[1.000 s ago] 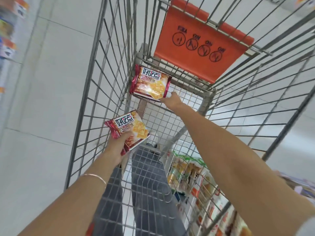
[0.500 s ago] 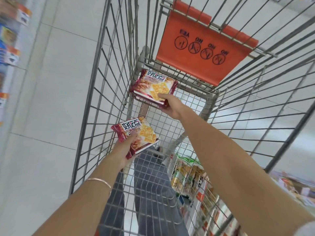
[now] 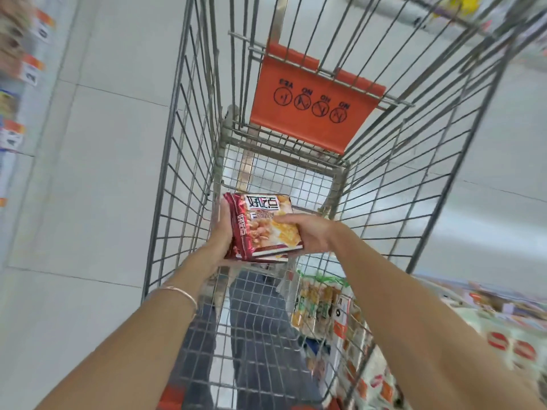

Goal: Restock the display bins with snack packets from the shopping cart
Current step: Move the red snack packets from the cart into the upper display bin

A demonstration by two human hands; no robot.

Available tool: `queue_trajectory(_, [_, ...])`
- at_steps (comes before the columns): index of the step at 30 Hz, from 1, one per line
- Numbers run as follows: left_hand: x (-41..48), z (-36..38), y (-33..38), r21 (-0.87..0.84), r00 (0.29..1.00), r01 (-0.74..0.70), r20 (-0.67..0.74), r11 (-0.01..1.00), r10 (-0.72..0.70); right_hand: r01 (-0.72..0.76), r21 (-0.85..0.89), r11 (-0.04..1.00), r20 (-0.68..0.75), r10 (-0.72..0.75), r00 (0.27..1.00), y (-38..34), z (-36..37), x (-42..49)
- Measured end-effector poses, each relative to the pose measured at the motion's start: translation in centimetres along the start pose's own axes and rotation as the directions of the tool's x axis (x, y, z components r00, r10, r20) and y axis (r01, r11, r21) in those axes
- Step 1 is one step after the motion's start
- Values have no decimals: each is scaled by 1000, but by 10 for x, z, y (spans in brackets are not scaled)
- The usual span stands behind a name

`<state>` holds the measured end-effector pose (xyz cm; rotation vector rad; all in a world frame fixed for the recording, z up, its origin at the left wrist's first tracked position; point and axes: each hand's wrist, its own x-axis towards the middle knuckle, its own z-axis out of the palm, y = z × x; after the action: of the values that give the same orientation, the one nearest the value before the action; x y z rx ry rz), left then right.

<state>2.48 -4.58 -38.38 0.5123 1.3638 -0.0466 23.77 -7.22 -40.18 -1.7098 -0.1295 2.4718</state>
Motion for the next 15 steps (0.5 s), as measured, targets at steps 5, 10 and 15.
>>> queue_trajectory(5, [-17,-8,20,420,999,3,34,907,-19,76,-32,997,-129,-80,988,15,33,-50])
queue_trajectory(10, [-85,3,59,575,982,-179,154,798,109,271,185,945,-202,-234,951,36,69,-91])
queue_trajectory(15, [-160,11,98,687,928,-371,300,625,222,542,259,800,-464,-389,796,44,135,-155])
